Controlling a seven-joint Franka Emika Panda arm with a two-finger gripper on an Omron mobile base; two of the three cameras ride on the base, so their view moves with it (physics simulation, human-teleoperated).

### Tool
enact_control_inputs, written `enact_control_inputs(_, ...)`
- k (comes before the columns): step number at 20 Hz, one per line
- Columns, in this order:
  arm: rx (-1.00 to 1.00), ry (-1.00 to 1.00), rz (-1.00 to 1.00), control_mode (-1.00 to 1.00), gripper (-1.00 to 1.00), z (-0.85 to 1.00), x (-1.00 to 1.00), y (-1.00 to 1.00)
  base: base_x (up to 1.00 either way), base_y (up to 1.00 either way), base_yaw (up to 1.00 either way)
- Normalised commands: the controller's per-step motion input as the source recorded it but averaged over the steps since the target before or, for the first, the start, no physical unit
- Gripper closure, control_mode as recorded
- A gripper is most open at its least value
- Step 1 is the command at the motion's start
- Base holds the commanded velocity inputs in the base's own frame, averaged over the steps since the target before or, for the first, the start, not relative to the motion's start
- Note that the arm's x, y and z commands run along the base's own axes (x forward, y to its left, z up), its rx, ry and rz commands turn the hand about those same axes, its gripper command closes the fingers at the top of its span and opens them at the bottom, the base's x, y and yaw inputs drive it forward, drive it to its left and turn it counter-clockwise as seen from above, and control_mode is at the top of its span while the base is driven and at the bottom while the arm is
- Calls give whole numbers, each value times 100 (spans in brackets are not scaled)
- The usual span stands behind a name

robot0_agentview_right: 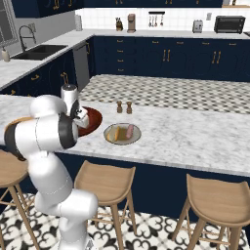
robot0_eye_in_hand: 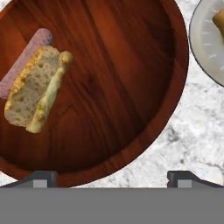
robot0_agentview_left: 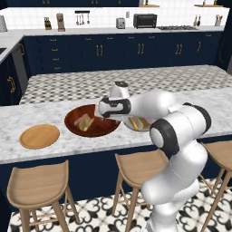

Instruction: Place one bun and one sausage from the bowl on each plate.

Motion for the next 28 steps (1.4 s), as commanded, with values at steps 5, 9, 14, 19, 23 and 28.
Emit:
enact_control_inputs(5,0,0,-4,-100,-100,-1,36,59,0,0,0)
enact_control_inputs(9,11,1,-6,-100,-100,-13,34,24,0,0,0)
enact_control_inputs(14,15,0,-7,-100,-100,-26,36,8,0,0,0)
enact_control_inputs(19,0,0,-6,-100,-100,-17,53,50,0,0,0)
enact_control_inputs(23,0,1,-3,-100,-100,-1,53,42,0,0,0)
enact_control_inputs(28,0,1,-1,-100,-100,-14,41,18,0,0,0)
